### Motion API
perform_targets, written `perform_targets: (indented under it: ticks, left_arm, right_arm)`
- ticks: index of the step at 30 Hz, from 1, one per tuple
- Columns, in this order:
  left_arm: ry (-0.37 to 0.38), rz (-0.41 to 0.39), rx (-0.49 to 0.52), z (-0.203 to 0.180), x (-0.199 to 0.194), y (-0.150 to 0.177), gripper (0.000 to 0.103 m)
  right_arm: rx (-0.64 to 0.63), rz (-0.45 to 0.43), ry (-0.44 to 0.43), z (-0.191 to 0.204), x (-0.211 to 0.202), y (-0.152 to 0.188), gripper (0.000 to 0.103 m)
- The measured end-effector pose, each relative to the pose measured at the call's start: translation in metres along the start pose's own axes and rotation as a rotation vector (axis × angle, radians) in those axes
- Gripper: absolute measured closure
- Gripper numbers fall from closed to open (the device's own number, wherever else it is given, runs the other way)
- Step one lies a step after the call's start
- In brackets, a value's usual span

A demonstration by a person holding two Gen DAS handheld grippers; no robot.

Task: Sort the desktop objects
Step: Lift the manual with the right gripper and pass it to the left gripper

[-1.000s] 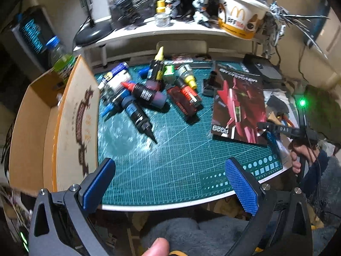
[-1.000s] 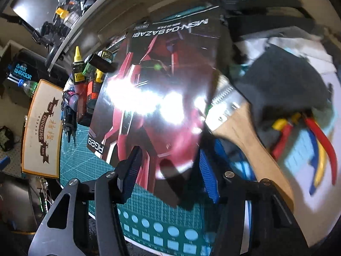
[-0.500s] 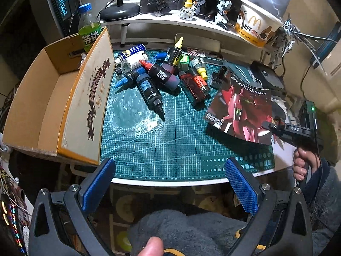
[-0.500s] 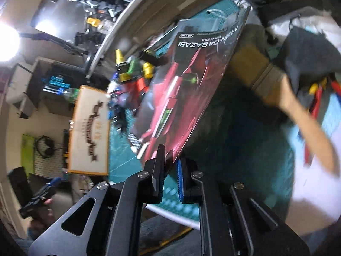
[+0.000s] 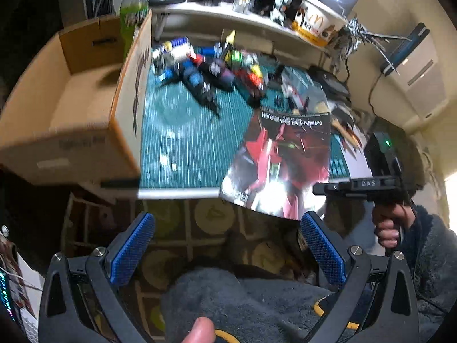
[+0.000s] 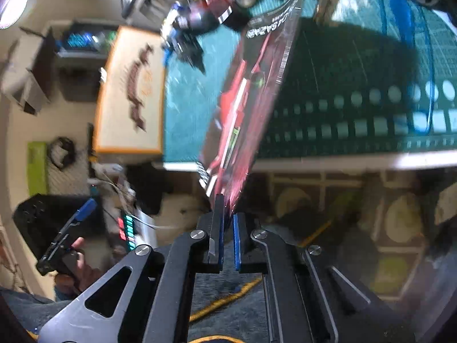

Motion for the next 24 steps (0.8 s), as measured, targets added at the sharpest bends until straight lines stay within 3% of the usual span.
perform_targets:
  ticks: [6,10,12,15,17,19,24]
  left_arm:
    - [0.032,0.082,0.042,0.003,0.027,0.024,0.000]
    - [0.139,0.041,-0.068,0.006,0.054,0.027,0.000]
    - [0.160,0.026,-0.066,0.002,0.070,0.027,0.000]
    - [0.160,0.058,-0.014,-0.012,0.099,0.022,0.000]
    - [0.180,0.070,-0.022,-0.018,0.114,0.018,0.000]
    - [0.205,0.103,-0.063,-0.018,0.131,0.016,0.000]
    - [0.313,0.092,-0.199,-0.007,0.161,0.024,0.001]
  right_arm:
    - [-0.021,0.020,0.134,-0.012,0.002,-0.003,0.097]
    - [-0.033,0.040,0.211,-0.032,-0.010,-0.013,0.097]
    - [-0.030,0.030,0.223,-0.041,-0.015,-0.021,0.096]
    - [-0.018,0.004,0.223,-0.052,-0.025,-0.028,0.084]
    - [-0.008,-0.021,0.204,-0.058,-0.034,-0.029,0.065]
    - [0.008,-0.060,0.180,-0.064,-0.043,-0.025,0.053]
    - [0.093,-0.099,0.055,-0.101,-0.055,0.010,0.040]
Point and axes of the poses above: each gripper's, at about its wrist camera, not at the fingertips, and x roughly the way its jaws point, z to its left, y to its underside, the point moved 5 cm from there along x, roughly the way its jaws point, and after that the axes turned 15 degrees about x, right-handed, at the moved point
